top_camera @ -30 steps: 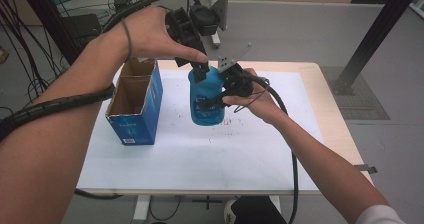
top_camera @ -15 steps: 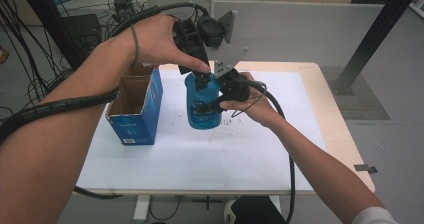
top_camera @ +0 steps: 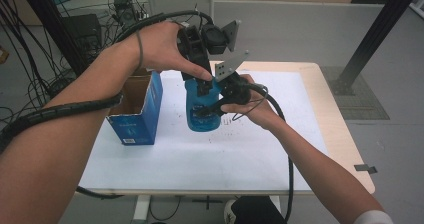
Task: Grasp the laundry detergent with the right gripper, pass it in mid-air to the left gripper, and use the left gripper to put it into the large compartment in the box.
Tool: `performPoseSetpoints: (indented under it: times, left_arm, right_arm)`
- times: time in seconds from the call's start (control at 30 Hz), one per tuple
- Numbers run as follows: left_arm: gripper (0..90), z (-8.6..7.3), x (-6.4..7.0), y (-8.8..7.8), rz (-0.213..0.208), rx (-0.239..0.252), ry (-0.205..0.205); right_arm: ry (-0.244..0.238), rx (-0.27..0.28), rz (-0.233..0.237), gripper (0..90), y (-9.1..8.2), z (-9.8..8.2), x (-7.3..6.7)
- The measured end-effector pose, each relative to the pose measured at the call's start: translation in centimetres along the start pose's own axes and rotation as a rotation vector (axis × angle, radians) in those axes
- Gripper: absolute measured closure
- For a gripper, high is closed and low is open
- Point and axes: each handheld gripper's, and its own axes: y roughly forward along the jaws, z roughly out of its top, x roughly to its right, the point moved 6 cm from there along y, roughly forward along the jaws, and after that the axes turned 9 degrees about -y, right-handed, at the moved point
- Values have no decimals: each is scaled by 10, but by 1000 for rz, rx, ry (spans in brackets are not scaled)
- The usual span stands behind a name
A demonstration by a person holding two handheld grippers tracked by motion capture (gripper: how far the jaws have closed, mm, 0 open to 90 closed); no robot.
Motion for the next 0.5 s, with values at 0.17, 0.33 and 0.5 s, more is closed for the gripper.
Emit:
performPoseSetpoints:
  times: [0.17,0.33,0.5]
  left_arm:
    - [53,0,0,4,-6,-10,9]
    - [53,0,1,7,-18,-21,13]
    - [53,1,2,10,-30,-19,22]
  right_arm:
    - [-14,-1,5,443,0,1,-2]
    - [-22,7,10,442,0,2,-3]
    - [-29,9,18,442,1,3,-3]
